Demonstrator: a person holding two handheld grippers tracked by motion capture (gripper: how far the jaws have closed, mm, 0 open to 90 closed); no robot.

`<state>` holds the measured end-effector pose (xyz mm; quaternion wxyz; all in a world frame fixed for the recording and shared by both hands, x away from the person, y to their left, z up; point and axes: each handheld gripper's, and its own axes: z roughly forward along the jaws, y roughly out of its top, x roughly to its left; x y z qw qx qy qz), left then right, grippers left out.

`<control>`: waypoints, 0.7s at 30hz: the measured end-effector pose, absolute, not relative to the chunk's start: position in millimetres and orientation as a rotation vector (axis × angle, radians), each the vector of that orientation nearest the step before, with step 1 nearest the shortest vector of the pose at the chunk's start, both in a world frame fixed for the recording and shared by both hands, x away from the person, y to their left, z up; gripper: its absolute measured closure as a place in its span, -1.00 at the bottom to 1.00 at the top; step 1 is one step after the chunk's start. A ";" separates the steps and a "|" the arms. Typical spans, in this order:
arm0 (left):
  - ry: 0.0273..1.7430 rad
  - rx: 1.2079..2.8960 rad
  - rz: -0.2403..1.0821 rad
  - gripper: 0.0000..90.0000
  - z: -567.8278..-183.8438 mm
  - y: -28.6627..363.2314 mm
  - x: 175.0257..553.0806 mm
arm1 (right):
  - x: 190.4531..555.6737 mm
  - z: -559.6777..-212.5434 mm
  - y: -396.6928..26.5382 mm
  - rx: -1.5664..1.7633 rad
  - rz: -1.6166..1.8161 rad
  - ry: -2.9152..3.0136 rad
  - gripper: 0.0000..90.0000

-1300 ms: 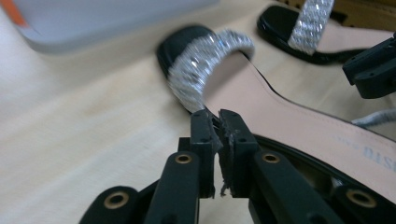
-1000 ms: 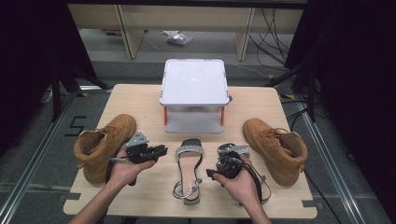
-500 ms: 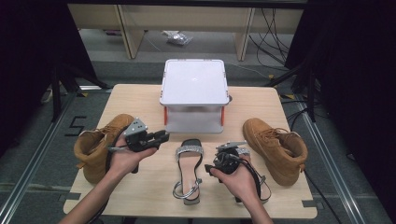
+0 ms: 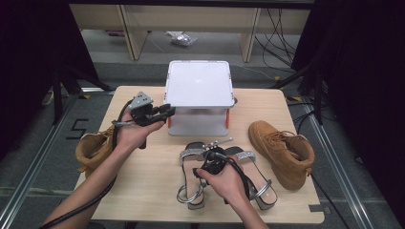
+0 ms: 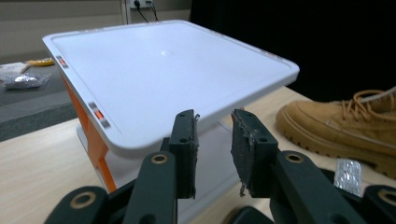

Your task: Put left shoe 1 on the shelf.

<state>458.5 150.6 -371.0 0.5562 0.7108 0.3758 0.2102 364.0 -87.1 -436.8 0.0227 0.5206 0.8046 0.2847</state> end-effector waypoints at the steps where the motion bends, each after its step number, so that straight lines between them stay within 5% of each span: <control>1: 0.890 1.673 0.498 0.53 -369.4 149.9 461.4 | 364.7 -437.5 -84.6 1.601 0.874 2.502 -0.04; 11: 0.998 1.728 0.548 0.82 -373.6 139.1 492.3 | 366.0 -446.0 -64.6 1.672 0.773 2.520 -0.26; 21: 1.008 1.731 0.545 0.82 -381.7 133.8 498.5 | 367.7 -454.0 -51.9 1.723 0.680 2.542 -0.27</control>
